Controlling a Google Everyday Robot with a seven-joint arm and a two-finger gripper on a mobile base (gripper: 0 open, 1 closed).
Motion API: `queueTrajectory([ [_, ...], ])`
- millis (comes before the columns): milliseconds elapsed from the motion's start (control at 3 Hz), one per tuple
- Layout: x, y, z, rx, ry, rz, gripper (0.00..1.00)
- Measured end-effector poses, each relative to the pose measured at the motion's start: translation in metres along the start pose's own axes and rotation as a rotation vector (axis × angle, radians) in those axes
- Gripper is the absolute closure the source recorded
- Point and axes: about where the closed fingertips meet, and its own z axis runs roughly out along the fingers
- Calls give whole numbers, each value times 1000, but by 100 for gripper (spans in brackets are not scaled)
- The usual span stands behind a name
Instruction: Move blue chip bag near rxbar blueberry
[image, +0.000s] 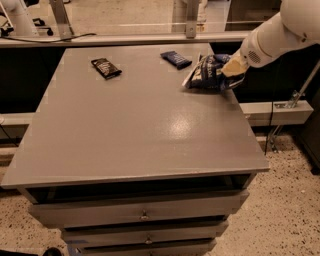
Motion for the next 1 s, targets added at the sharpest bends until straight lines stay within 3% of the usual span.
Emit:
queueTrajectory([
  [667, -12, -91, 36, 204, -33, 103, 100],
  [1000, -30, -119, 53, 287, -56, 151, 100],
])
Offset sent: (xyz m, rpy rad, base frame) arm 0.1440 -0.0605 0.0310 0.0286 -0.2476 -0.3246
